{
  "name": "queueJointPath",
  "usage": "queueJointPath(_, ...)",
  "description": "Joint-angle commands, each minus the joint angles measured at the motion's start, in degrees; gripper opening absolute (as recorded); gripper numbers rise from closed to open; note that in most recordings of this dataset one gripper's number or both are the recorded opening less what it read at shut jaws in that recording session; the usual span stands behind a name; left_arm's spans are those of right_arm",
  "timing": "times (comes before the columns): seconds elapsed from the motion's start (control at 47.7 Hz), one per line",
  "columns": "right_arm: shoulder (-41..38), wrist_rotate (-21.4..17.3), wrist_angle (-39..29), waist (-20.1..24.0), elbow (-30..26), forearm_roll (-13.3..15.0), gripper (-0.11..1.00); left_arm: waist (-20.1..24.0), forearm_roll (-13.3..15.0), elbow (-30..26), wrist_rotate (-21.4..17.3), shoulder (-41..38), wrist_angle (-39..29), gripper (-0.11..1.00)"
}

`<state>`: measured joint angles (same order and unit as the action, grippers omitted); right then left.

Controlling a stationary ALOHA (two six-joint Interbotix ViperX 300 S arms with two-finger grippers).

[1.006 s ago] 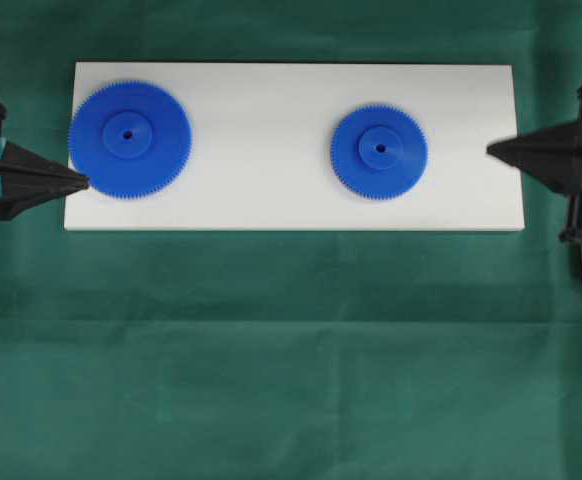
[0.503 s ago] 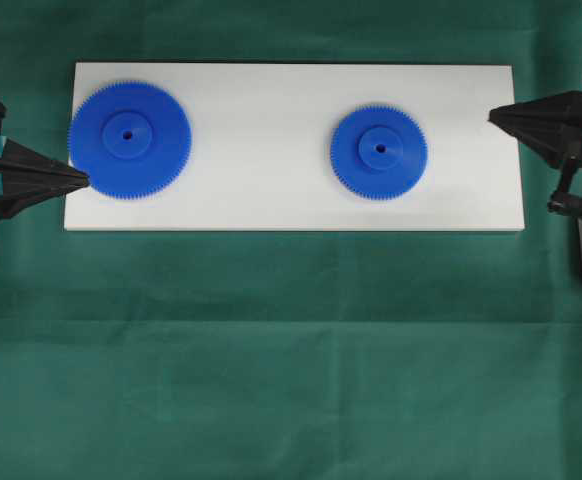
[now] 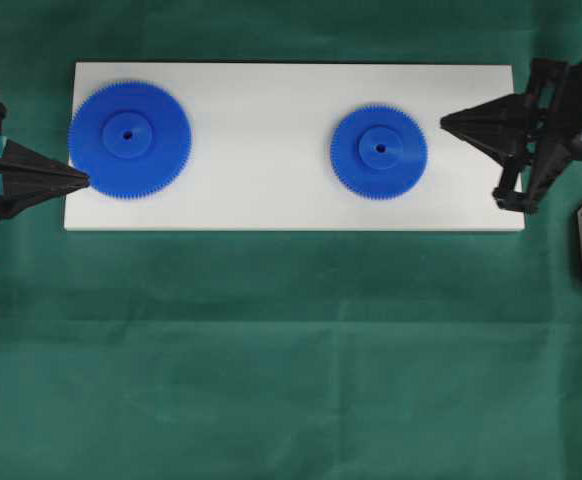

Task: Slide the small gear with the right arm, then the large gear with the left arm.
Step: 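Move the right gripper over the small blue gear, lowering its tip into the hub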

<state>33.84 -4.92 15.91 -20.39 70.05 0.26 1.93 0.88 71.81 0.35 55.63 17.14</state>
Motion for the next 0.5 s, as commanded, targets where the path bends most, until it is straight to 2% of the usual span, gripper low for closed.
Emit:
queueJointPath(0.0, -1.93, 0.0, 0.7, -0.09, -2.46, 0.18, 0.51, 0.09, 0.18, -0.35, 0.0, -0.35, 0.62, 0.0)
queueJointPath(0.482, -7.73, -0.09, 0.7, -0.09, -4.66, 0.18, 0.51, 0.09, 0.18, 0.18, 0.26, 0.0, 0.62, 0.0)
